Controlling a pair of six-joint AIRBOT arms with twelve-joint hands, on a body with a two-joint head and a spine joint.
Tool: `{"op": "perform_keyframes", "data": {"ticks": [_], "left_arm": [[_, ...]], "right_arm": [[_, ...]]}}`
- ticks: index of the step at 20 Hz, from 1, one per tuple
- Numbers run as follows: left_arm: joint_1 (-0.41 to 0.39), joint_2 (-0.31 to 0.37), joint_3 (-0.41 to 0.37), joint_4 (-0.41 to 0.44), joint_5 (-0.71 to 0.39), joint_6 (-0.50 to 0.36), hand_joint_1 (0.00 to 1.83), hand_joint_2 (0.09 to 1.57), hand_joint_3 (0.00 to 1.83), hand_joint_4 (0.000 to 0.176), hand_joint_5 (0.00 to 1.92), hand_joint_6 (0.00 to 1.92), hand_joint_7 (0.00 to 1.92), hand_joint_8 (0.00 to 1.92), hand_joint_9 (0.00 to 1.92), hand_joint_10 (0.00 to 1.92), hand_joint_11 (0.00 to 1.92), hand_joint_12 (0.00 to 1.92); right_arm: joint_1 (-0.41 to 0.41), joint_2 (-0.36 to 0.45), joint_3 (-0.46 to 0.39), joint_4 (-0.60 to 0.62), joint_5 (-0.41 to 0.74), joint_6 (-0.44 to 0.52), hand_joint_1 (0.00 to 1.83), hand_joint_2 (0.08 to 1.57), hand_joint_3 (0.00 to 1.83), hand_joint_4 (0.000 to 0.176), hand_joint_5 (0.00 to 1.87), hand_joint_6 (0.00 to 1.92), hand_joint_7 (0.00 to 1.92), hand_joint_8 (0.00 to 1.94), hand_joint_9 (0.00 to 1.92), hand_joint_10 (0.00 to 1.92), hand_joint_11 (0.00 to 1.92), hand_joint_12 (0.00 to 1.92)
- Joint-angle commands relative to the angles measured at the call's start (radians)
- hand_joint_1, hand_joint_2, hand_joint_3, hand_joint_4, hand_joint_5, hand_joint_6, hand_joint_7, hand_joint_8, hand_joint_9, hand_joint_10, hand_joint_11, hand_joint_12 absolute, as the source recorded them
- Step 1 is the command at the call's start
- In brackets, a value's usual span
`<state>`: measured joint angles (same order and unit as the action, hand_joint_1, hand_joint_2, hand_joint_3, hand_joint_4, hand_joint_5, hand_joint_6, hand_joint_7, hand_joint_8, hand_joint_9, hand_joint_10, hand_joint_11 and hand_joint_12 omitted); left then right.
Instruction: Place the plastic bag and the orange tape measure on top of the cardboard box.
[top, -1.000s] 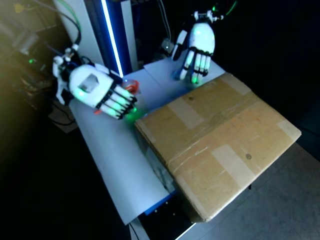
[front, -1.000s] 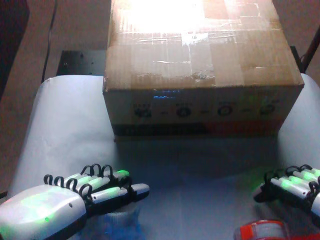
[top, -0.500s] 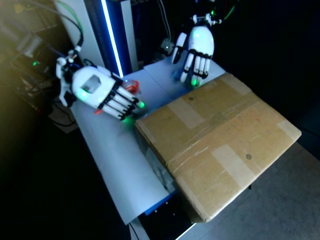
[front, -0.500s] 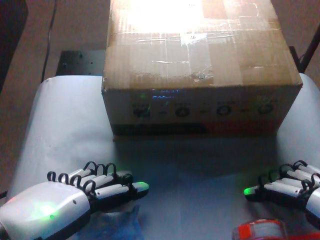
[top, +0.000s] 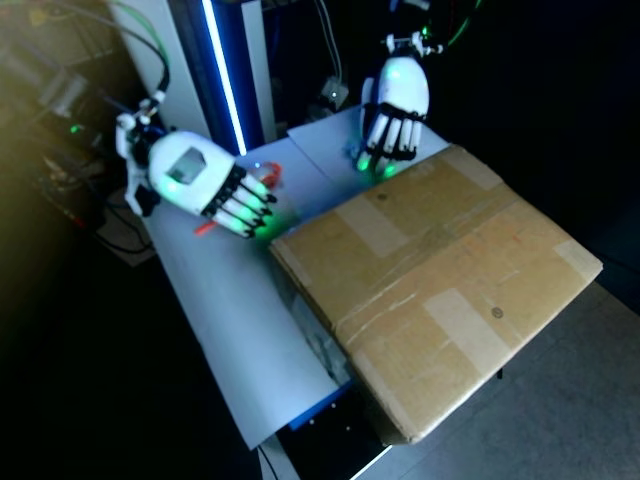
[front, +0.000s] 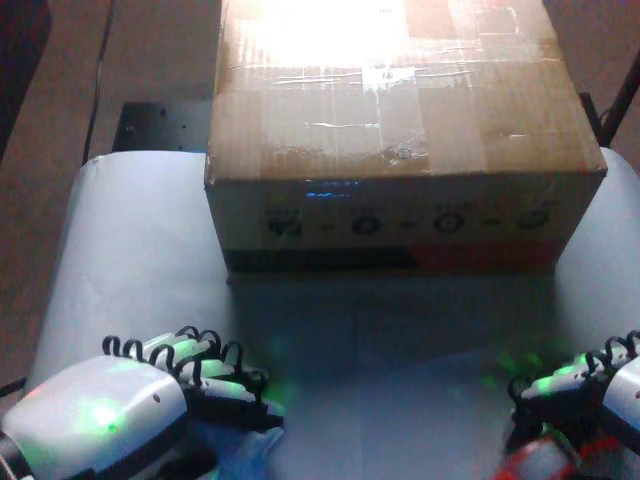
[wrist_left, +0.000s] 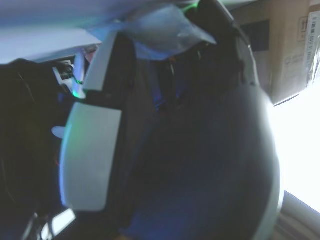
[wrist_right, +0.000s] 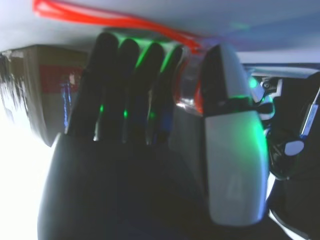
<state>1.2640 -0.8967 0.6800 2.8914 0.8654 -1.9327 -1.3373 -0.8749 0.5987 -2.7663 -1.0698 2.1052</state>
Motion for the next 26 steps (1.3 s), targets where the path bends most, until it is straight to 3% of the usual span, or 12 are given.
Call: {"op": "perform_keyframes", "data": {"ticks": [1, 2, 3, 4, 11, 12, 13, 14, 15, 16, 19, 26], "left_arm": [[0.013, -0.025, 0.012, -0.049, -0.121, -0.004, 1.27, 1.38, 0.0, 0.0, 0.43, 1.71, 0.29, 0.73, 0.44, 1.73, 0.38, 1.56], [0.013, -0.035, 0.019, -0.055, -0.121, -0.004, 1.05, 1.38, 0.0, 0.0, 0.5, 1.66, 0.32, 0.78, 0.38, 1.36, 0.34, 1.53], [0.013, -0.044, 0.028, -0.064, -0.12, -0.004, 1.23, 1.37, 0.0, 0.0, 0.59, 1.5, 0.33, 1.59, 0.52, 1.7, 0.36, 1.55], [0.013, -0.05, 0.033, -0.07, -0.117, -0.004, 1.27, 1.35, 0.0, 0.0, 0.57, 1.4, 0.46, 1.76, 0.58, 1.79, 0.37, 1.57], [0.013, -0.056, 0.047, -0.093, -0.063, 0.009, 1.31, 1.29, 0.0, 0.0, 0.64, 1.4, 0.57, 1.57, 0.64, 1.63, 0.44, 1.44], [0.012, -0.053, 0.047, -0.095, -0.05, 0.009, 1.31, 1.29, 0.0, 0.0, 0.62, 1.42, 0.58, 1.56, 0.64, 1.64, 0.44, 1.46], [0.004, -0.044, 0.045, -0.097, -0.029, 0.008, 1.31, 1.28, 0.0, 0.0, 0.67, 1.4, 0.59, 1.52, 0.66, 1.57, 0.44, 1.42], [-0.005, -0.033, 0.041, -0.093, -0.01, 0.008, 1.32, 1.25, 0.0, 0.0, 0.69, 1.34, 0.65, 1.46, 0.71, 1.52, 0.49, 1.4], [-0.019, -0.018, 0.035, -0.085, 0.008, 0.007, 1.32, 1.26, 0.0, 0.0, 0.68, 1.32, 0.63, 1.48, 0.7, 1.55, 0.5, 1.4], [-0.031, -0.004, 0.032, -0.077, 0.025, 0.006, 1.33, 1.25, 0.0, 0.0, 0.73, 1.23, 0.61, 1.52, 0.71, 1.54, 0.51, 1.39], [-0.054, 0.037, 0.025, -0.036, 0.097, -0.047, 1.32, 1.25, 0.0, 0.0, 0.74, 1.18, 0.57, 1.5, 0.74, 1.58, 0.59, 1.49], [-0.071, 0.093, 0.012, 0.052, 0.199, -0.167, 1.34, 1.22, 0.0, 0.0, 0.75, 1.23, 0.64, 1.37, 0.82, 1.48, 0.72, 1.46]], "right_arm": [[0.001, -0.01, 0.0, -0.002, 0.015, -0.003, 1.38, 1.11, 0.0, 0.0, 1.04, 0.79, 0.93, 1.1, 0.86, 1.34, 0.79, 1.53], [0.001, -0.01, 0.0, -0.002, 0.015, -0.003, 1.38, 1.11, 0.0, 0.0, 1.04, 0.8, 0.94, 1.09, 0.86, 1.32, 0.78, 1.52], [0.003, -0.01, 0.0, -0.002, 0.015, -0.003, 1.38, 1.11, 0.0, 0.0, 1.04, 0.81, 0.95, 1.07, 0.87, 1.3, 0.79, 1.5], [0.004, -0.01, 0.0, -0.002, 0.015, -0.003, 1.38, 1.1, 0.0, 0.0, 1.06, 0.76, 0.97, 1.06, 0.86, 1.32, 0.79, 1.5], [0.021, -0.008, -0.001, -0.005, 0.007, -0.003, 1.37, 1.15, 0.0, 0.0, 1.01, 0.71, 0.82, 1.33, 0.82, 1.42, 0.83, 1.57], [0.025, -0.007, -0.001, -0.008, 0.004, -0.003, 1.46, 1.19, 0.01, 0.0, 0.86, 0.92, 0.71, 1.4, 0.74, 1.43, 0.63, 1.72], [0.033, -0.004, -0.001, -0.018, -0.004, -0.003, 1.38, 1.14, 0.0, 0.0, 1.01, 0.81, 0.84, 1.25, 0.86, 1.36, 0.8, 1.58], [0.037, -0.001, -0.002, -0.027, -0.015, -0.003, 1.48, 1.21, 0.0, 0.0, 0.8, 1.13, 0.71, 1.34, 0.73, 1.42, 0.56, 1.75], [0.04, 0.006, -0.004, -0.034, -0.031, -0.003, 1.48, 1.2, 0.0, 0.0, 0.83, 1.1, 0.72, 1.32, 0.72, 1.4, 0.55, 1.74], [0.044, 0.015, -0.008, -0.039, -0.046, -0.003, 1.39, 1.09, 0.0, 0.0, 1.14, 0.69, 0.94, 1.05, 0.91, 1.23, 0.82, 1.47], [0.056, 0.036, -0.019, -0.048, -0.084, -0.003, 1.39, 1.06, 0.0, 0.0, 1.15, 0.73, 1.03, 0.87, 0.95, 1.15, 0.83, 1.5], [0.118, 0.064, -0.029, -0.091, -0.098, -0.002, 1.39, 1.09, 0.0, 0.0, 1.04, 0.79, 0.99, 1.03, 0.95, 1.24, 0.86, 1.52]]}}
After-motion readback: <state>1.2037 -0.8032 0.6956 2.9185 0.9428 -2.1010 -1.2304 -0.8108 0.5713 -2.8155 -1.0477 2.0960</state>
